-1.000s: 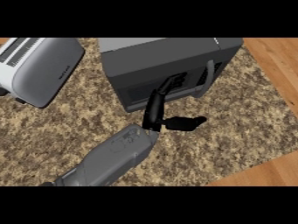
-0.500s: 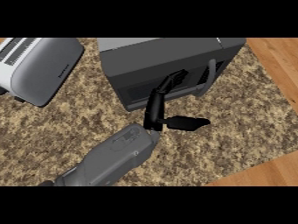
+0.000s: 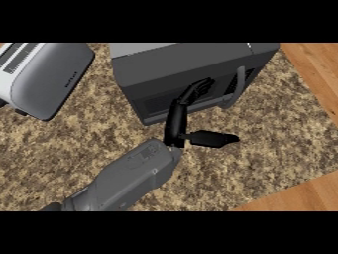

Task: Pick up the milk, place it into the microwave and close the microwave

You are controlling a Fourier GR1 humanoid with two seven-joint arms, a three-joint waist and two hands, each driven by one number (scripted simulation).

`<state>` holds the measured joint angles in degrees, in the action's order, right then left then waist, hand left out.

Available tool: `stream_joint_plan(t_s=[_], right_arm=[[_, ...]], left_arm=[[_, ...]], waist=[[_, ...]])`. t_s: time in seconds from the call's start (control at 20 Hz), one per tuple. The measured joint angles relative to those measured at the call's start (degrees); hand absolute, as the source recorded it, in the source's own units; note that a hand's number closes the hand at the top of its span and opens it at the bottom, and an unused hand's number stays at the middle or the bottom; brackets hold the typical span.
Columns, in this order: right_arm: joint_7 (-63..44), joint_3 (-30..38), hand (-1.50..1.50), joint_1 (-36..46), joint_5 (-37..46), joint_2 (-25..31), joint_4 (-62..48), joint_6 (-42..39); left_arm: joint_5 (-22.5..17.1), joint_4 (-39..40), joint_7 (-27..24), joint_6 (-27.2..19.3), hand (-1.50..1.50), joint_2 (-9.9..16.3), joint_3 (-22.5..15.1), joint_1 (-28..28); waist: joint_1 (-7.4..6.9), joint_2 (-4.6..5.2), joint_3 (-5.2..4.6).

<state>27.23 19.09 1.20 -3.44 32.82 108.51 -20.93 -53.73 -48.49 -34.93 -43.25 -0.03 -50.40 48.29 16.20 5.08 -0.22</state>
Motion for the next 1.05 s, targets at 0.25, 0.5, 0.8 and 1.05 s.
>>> stream_joint_plan(t_s=[0.25,0.5,0.8,1.05], right_arm=[[-0.8,-2.1,-1.50,0.9,-5.9,-3.7,-3.0,-1.6],[-2.6,-3.8,-1.50,1.7,-12.2,-6.0,-6.4,-4.2],[-4.4,-3.8,-1.50,3.4,-17.1,-5.7,-9.7,-6.6],[-5.4,-3.2,-1.50,4.9,-20.1,-4.8,-12.3,-8.4]], left_arm=[[-1.2,0.0,-1.3,0.4,-1.50,0.0,-0.7,0.6],[-2.5,0.4,-2.5,0.8,-1.50,0.0,-0.9,0.9],[-4.1,1.0,-4.2,0.9,-1.50,0.0,-1.1,0.9],[-5.1,1.4,-5.7,1.2,-1.50,0.0,-1.1,0.8]], waist=[[-0.44,0.53,0.33],[-0.45,0.66,0.33],[-0.01,0.54,0.29],[0.37,0.56,0.32]])
